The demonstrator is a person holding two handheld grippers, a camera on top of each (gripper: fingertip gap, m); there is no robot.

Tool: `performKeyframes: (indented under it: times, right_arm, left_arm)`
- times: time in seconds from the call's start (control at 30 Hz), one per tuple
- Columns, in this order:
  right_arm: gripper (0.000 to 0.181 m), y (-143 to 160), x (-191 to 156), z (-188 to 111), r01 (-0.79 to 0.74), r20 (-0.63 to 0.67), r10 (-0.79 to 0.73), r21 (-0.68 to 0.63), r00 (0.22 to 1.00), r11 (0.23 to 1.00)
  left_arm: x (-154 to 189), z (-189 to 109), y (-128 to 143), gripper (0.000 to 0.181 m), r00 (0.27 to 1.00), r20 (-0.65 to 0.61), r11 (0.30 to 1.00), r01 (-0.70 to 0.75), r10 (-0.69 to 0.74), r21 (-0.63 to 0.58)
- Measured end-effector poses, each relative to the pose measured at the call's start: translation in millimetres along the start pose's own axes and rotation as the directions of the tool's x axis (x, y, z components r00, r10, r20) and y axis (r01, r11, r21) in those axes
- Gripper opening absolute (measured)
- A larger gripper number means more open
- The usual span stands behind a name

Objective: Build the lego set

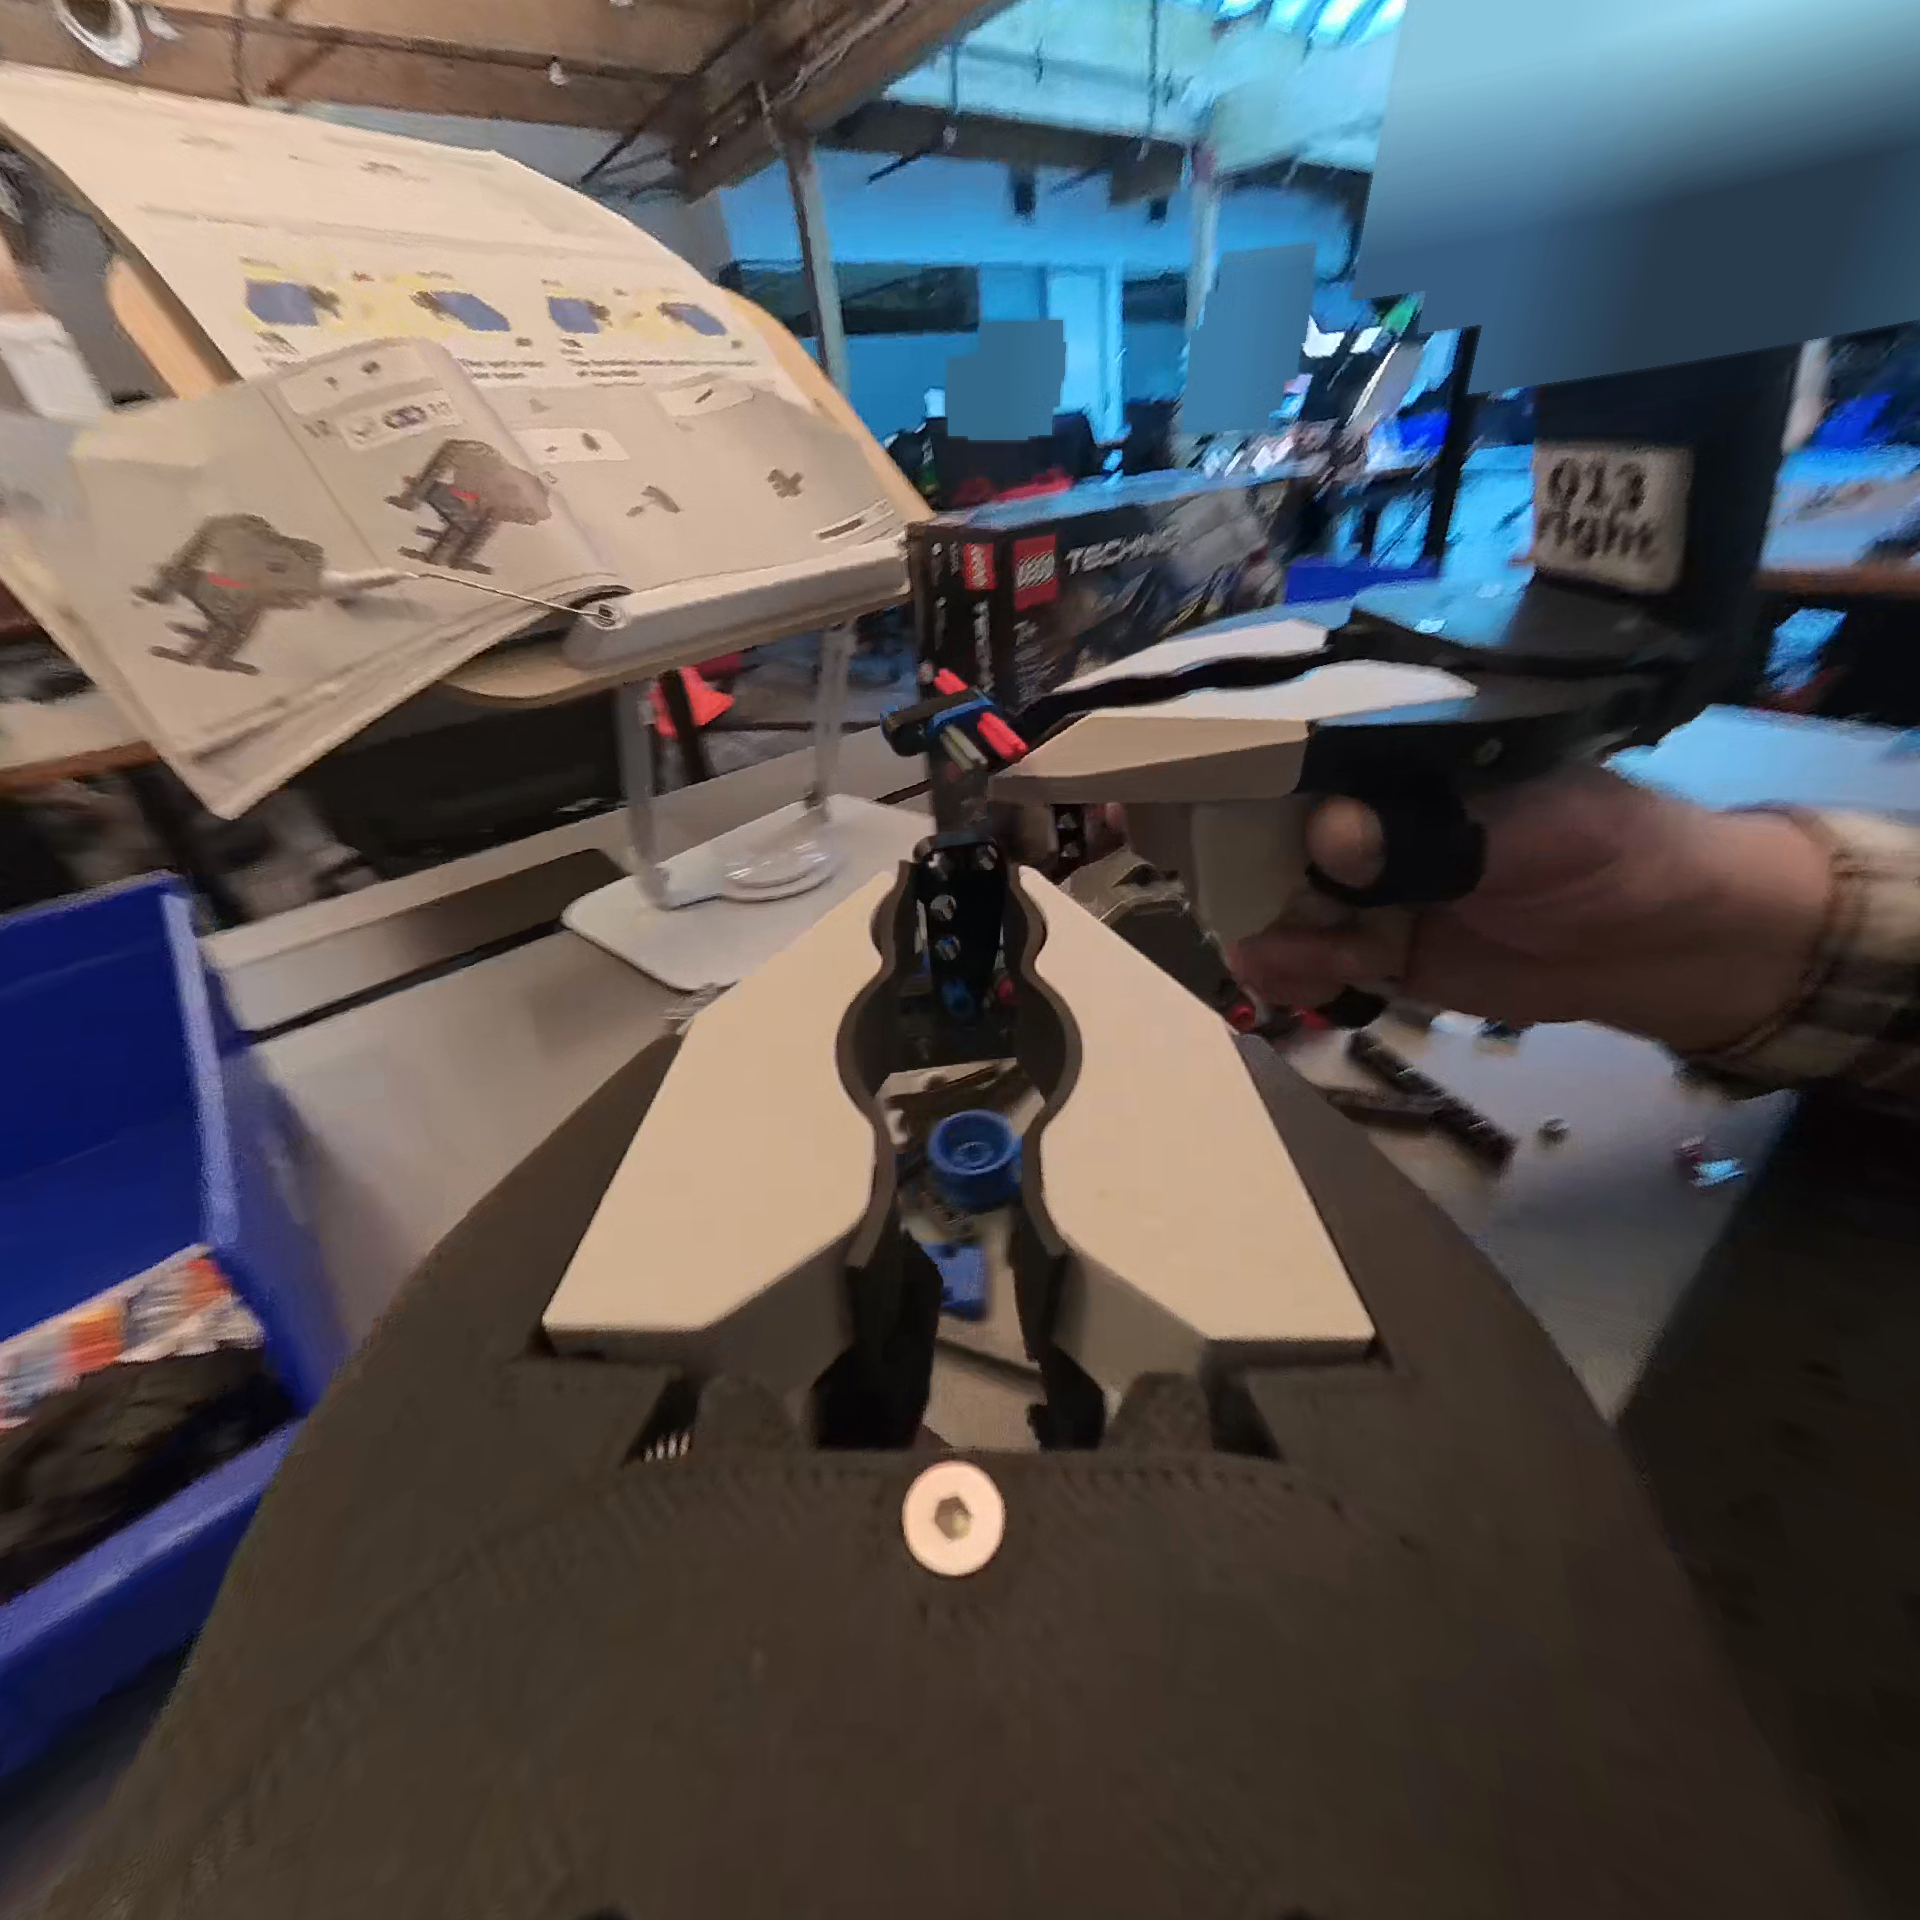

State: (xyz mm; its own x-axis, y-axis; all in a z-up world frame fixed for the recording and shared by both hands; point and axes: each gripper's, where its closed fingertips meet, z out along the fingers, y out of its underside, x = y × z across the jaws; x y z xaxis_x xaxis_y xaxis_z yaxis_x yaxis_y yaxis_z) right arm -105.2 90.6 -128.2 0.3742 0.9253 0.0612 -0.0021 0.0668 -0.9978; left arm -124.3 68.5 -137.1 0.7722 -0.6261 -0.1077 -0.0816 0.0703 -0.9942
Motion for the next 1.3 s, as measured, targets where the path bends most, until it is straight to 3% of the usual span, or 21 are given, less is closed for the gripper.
performKeyframes:
  times: [0.2, 0.53, 0.73, 0.93, 1.07, 1.3]
  right_arm:
    - [0.006, 5.6, -4.6, 3.0, -0.031, 0.034, 0.031, -0.017, 0.999, 0.999]
    - [0.006, 17.8, -1.0, 6.7, -0.068, 0.037, 0.071, -0.060, 0.997, 0.996]
    - [0.006, 21.8, 2.3, 7.3, -0.091, 0.034, 0.094, -0.072, 0.995, 0.993]
    - [0.006, 24.3, 2.3, 7.8, -0.104, 0.041, 0.108, -0.081, 0.993, 0.991]
    - [0.006, 25.9, 1.3, 8.5, -0.114, 0.048, 0.119, -0.087, 0.992, 0.990]
    - [0.006, 28.2, 0.4, 9.2, -0.111, 0.052, 0.117, -0.096, 0.992, 0.989]
  left_arm:
    - [-5.3, 3.6, 8.1, 0.013, 0.983, 0.075, 0.980, -0.159, 0.169, -0.118]
    - [-11.2, 4.2, 23.3, 0.013, 0.950, 0.102, 0.925, -0.259, 0.296, -0.279]
    - [-14.3, -4.0, 64.4, 0.014, 0.908, 0.049, 0.816, -0.350, 0.416, -0.460]
    - [-20.6, -16.1, 88.3, 0.013, 0.990, 0.107, 0.879, -0.029, 0.091, -0.476]
    - [-33.2, -24.6, 103.2, 0.013, 0.978, 0.160, 0.871, 0.193, -0.134, -0.452]
    - [-40.4, -32.2, 117.0, 0.013, 0.956, 0.159, 0.804, 0.294, -0.248, -0.516]
